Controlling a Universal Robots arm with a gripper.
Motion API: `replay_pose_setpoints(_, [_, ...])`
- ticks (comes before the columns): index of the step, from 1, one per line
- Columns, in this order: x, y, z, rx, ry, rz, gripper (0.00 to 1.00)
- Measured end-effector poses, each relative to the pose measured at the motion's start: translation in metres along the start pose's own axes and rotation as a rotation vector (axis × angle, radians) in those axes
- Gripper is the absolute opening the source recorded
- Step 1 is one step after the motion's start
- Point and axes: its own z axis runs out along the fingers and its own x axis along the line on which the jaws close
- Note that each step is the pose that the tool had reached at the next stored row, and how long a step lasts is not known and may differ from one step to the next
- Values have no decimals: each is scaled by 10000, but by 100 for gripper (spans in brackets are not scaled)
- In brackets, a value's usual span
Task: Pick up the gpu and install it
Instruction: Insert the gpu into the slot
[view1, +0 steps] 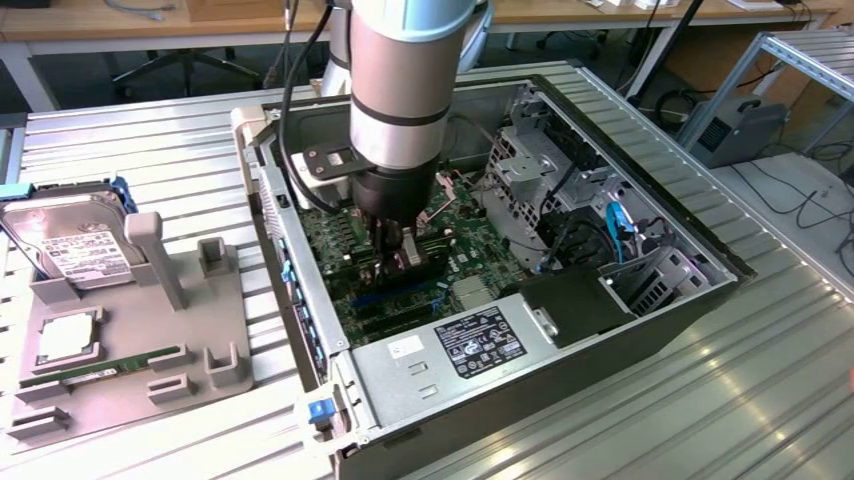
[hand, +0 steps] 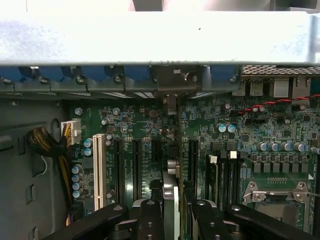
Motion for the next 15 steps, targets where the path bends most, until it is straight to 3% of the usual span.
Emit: replay_pose_setpoints(15, [0,0,45,0,-1,0,27])
